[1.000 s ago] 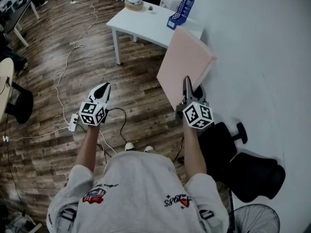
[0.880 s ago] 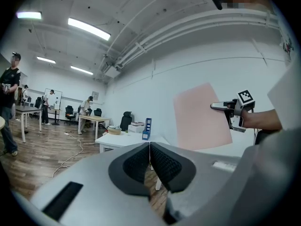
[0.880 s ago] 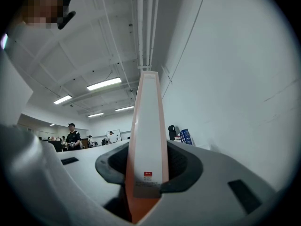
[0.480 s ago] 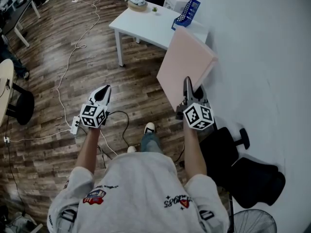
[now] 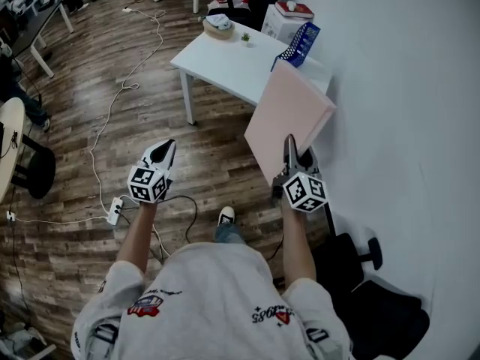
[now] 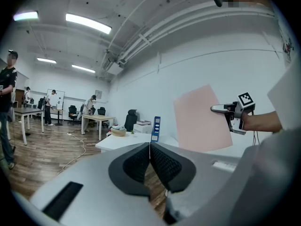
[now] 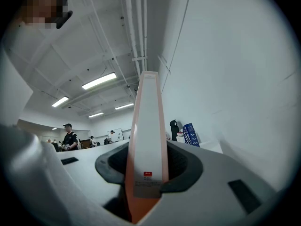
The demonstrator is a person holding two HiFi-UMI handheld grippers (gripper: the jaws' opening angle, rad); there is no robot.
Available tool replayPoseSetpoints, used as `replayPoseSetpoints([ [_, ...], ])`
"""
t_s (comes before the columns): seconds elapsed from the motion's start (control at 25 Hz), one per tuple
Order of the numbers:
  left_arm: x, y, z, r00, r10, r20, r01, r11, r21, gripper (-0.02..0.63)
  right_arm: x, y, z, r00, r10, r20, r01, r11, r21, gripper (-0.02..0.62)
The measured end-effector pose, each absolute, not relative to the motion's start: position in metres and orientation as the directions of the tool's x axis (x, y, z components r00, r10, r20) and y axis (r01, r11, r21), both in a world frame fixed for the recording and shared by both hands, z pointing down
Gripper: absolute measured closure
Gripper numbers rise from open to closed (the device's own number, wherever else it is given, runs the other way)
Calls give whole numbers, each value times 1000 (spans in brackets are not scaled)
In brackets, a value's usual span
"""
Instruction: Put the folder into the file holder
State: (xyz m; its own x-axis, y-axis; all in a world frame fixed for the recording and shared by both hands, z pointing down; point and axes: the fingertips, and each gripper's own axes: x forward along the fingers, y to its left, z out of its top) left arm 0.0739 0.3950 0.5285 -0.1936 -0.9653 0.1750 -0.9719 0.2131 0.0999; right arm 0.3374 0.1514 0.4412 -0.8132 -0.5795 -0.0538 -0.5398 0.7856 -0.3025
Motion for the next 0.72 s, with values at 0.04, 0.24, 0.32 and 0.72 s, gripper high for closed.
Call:
replayPoseSetpoints([
  [0.04,69,383,524,-200,-965,170,-971,218,97,600,331,138,440,-817,-575,-50,-536,788,-302,436],
  [0.24,45,324,506,-235,-960,151,-964,250,90,600,303,73,431,-837,-545,-58,-506,810,-297,436],
  [0.32,40,302,505,-240,-959,150,-963,254,88,600,295,50,430,-842,-536,-59,-497,814,-301,436],
  [0.72,42,218,516,-212,-959,190,-969,231,83,600,292,-21,449,-853,-521,-26,-485,811,-327,434],
])
